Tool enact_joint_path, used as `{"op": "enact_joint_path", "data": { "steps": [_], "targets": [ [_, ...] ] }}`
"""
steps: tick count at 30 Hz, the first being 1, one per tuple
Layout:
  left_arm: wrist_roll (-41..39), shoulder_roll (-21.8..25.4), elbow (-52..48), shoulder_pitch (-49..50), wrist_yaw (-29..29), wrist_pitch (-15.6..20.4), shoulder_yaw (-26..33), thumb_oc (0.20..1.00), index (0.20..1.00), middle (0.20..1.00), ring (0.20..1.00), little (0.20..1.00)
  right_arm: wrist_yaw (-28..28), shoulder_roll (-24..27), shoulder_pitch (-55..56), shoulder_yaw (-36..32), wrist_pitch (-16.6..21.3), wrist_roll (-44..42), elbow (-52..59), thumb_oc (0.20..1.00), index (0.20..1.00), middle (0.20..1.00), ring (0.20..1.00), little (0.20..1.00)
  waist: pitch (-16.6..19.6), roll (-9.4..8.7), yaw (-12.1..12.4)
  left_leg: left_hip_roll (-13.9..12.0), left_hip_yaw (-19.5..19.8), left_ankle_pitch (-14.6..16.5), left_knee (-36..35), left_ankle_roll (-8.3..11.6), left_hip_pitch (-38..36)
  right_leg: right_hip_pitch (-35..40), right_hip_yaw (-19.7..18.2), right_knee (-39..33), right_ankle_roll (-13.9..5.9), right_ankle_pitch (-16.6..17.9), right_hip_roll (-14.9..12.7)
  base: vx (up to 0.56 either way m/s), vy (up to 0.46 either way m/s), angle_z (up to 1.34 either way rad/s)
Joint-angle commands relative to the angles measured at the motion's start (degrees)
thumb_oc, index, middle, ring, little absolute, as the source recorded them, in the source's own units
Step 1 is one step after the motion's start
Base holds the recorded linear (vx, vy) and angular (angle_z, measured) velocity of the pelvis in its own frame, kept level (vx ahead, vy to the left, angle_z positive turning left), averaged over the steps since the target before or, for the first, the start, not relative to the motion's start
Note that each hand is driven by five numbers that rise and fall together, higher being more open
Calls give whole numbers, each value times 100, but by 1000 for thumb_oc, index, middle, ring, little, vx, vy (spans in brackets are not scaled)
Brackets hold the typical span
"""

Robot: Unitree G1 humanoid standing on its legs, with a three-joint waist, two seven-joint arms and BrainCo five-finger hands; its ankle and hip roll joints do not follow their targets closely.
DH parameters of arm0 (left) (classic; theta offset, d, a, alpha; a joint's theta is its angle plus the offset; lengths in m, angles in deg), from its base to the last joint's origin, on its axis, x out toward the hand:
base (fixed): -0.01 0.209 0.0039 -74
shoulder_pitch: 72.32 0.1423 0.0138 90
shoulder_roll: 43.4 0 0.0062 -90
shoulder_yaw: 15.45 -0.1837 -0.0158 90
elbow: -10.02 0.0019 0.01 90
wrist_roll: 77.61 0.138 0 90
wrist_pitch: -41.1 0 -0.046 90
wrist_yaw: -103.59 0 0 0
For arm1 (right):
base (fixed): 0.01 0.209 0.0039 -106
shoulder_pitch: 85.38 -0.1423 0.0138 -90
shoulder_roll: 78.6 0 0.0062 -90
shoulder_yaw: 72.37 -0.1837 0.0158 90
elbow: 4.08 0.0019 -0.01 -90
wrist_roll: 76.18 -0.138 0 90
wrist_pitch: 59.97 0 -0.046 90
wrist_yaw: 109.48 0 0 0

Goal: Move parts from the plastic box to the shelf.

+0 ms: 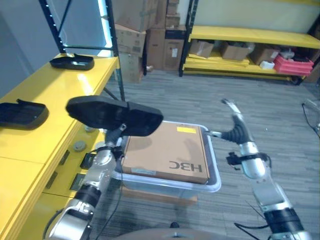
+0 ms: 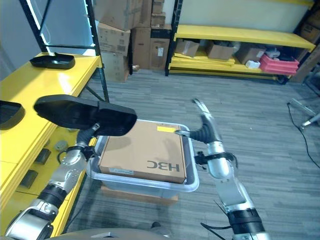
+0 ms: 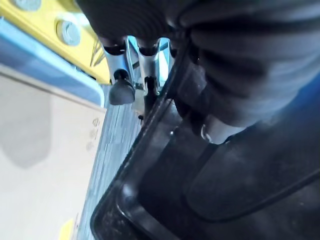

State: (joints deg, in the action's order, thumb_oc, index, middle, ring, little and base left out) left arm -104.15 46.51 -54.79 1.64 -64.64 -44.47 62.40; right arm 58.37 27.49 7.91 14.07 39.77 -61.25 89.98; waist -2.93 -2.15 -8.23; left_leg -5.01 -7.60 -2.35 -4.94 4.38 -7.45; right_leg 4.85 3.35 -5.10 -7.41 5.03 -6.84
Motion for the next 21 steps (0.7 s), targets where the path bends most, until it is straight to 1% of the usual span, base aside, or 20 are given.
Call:
{"op": "enact_joint_path", "data": {
  "steps": [1,3,4,5,6,7,8,10,11,12,13,16,18,19,21],
  "targets": [
    [1167,206,-302,-508,57,611,2,200,200,200,200,200,-425,73,-229,-263,145,-39,-198,1000,1000,1000,1000,1000,194,-46,46,-106,-51,283,46,-26,-86,39,-31,190,-207,-367,-142,6,-6,-11],
    [1641,434,-467,-375,128,647,166,200,200,200,200,200,-505,-43,11,-401,59,-191,-760,1000,1000,1000,1000,1000,176,-24,22,-104,-84,292,42,-26,-96,12,-64,189,-214,-357,-138,-2,-8,-13],
    [1650,437,-486,-353,129,638,169,200,200,200,200,200,-510,-42,10,-389,70,-195,-774,1000,1000,1000,1000,1000,186,-27,24,-104,-90,294,42,-25,-99,10,-70,189,-214,-359,-137,-38,-18,-7],
    [2119,629,-772,-247,128,671,274,200,200,200,200,200,-428,-116,203,-364,-17,-268,-1230,1000,1000,1000,1000,1000,131,-19,24,-101,-103,255,51,-27,-81,-22,-91,211,-202,-331,-127,-14,-16,-5],
    [2229,686,-847,-184,124,688,306,200,200,200,200,200,-386,-185,296,-316,-46,-375,-1548,1000,1000,1000,1000,1000,129,-4,27,-101,-101,283,35,-23,-91,-22,-98,206,-206,-361,-124,-38,-38,-6],
    [2622,862,-1058,0,143,705,417,200,200,200,200,200,-223,-361,437,-177,-77,-652,-2086,1000,1000,1000,1000,1000,69,15,44,-104,-96,270,38,-15,-76,-42,-108,222,-198,-368,-113,2,-26,-6],
    [2629,866,-1072,15,144,699,422,200,200,200,200,200,-224,-362,431,-166,-68,-657,-2100,1000,1000,1000,1000,1000,73,9,40,-104,-97,270,39,-14,-77,-42,-109,224,-198,-370,-113,-34,-40,-4],
    [2784,983,-1296,238,114,761,537,200,200,200,200,200,-48,-517,533,135,-132,-747,-2854,1000,1000,1000,1000,1000,-3,40,97,-107,-70,242,42,-1,-55,-60,-101,251,-187,-379,-104,-25,-34,0],
    [2784,991,-1313,261,110,756,555,200,200,200,200,200,-57,-514,507,164,-109,-754,-2894,1000,1000,1000,1000,1000,1,36,81,-108,-69,242,42,0,-56,-59,-100,253,-186,-382,-103,-39,-57,2],
    [3162,1173,-1577,481,57,785,587,200,200,200,200,200,37,-696,450,414,-157,-857,-3573,1000,1000,1000,1000,1000,-72,84,138,-129,-35,210,47,25,-18,-85,-82,279,-167,-399,-85,-37,-62,2],
    [3283,1250,-1685,598,0,850,595,200,200,200,200,200,101,-788,406,580,-168,-887,-3973,1000,1000,1000,1000,1000,-112,112,166,-141,-15,184,50,44,4,-84,-56,287,-155,-412,-71,-55,-89,1],
    [3256,1323,-1948,944,-60,954,701,200,200,200,200,200,268,-977,334,1056,-278,-657,-4627,1000,1000,1000,1000,1000,-226,206,251,-202,78,94,53,109,90,-87,20,292,-105,-449,-23,-40,-88,9],
    [3030,1215,-2219,1291,-21,1031,866,200,200,200,200,200,421,-1254,256,1355,-342,-730,-5304,1000,1000,1000,1000,1000,-356,311,373,-275,228,-13,113,180,239,-99,127,311,-26,-500,44,-65,-124,18],
    [3027,1217,-2231,1301,-25,1027,876,200,200,200,200,200,417,-1256,246,1363,-334,-732,-5320,1000,1000,1000,1000,1000,-354,311,361,-277,236,-11,118,182,247,-101,135,312,-24,-501,46,-79,-131,23],
    [2806,1117,-2463,1508,25,1105,990,200,200,200,200,200,390,-1409,91,1473,-378,-807,-5778,1000,1000,1000,1000,1000,-516,386,500,-313,404,-124,208,238,448,-150,221,321,46,-518,95,-146,-142,35]
  ]
}}
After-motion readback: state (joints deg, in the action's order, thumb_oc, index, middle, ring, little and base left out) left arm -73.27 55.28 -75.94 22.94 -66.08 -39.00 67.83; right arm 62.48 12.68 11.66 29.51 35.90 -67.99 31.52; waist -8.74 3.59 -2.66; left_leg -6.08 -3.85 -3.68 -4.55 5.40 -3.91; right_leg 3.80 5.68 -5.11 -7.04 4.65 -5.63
